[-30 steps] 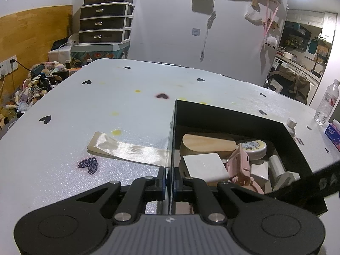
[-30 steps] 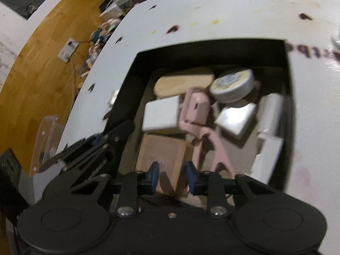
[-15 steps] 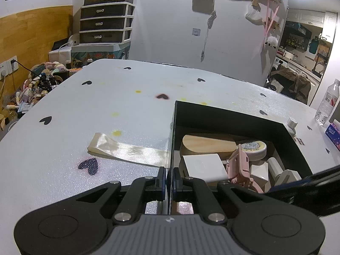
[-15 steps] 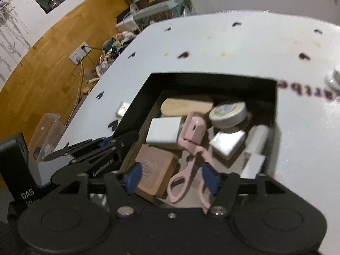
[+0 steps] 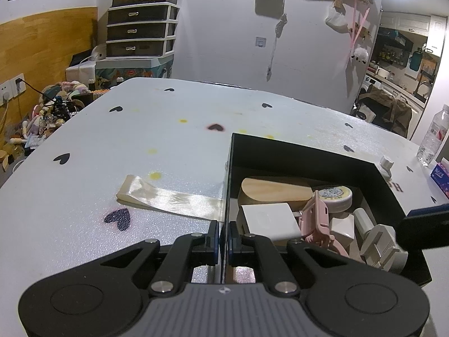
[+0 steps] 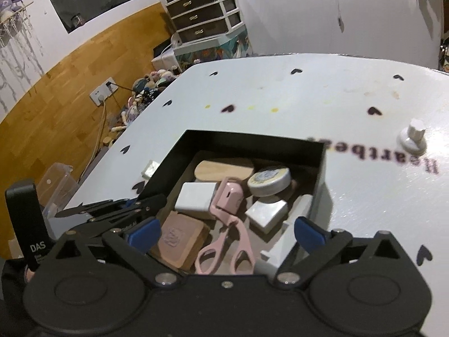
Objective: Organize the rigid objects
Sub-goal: 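Carry the wooden stamp block into the black box and release it, then grasp the white knob-topped suction cup with the right gripper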
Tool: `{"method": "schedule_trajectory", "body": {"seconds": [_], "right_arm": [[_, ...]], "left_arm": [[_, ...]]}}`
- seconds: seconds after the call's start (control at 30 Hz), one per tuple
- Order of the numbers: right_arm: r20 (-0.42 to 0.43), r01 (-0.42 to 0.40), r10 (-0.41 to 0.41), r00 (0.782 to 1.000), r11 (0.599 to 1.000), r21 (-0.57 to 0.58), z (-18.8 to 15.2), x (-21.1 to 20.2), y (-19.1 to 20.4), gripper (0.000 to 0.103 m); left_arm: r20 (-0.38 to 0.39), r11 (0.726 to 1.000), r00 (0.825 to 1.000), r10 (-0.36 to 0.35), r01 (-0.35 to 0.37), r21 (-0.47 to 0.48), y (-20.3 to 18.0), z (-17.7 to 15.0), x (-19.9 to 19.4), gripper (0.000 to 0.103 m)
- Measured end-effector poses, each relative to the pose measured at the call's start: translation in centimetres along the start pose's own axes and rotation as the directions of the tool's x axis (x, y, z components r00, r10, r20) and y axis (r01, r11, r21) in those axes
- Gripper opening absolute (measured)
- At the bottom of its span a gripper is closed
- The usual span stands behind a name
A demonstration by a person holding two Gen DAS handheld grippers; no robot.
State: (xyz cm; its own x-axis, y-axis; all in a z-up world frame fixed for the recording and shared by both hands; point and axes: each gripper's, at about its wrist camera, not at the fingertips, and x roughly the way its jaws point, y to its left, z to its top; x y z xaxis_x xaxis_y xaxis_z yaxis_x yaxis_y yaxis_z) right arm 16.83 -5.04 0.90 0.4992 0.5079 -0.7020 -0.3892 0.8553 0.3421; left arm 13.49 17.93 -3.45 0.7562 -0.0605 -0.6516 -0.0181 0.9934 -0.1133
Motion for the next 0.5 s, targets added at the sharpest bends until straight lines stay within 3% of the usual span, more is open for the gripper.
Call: {"method": "schedule_trajectory", "body": {"seconds": [0.3, 0.5], "right_arm": [[0.096, 0.097, -0.098, 0.991, 0.995, 0.013, 0.9, -1.3, -2.4, 0.103], [0.138, 0.260, -0.268, 0.954, 0.963, 0.076, 2.3, -1.8, -5.8, 0.103]], "left_arm": [[-0.001, 1.000, 1.000, 0.006, -0.006, 0.002, -0.2, 0.1, 0.0, 0.006], [-0.001, 1.000, 1.000, 0.006, -0.006, 0.002, -0.2, 0.0, 0.0, 0.006]]}}
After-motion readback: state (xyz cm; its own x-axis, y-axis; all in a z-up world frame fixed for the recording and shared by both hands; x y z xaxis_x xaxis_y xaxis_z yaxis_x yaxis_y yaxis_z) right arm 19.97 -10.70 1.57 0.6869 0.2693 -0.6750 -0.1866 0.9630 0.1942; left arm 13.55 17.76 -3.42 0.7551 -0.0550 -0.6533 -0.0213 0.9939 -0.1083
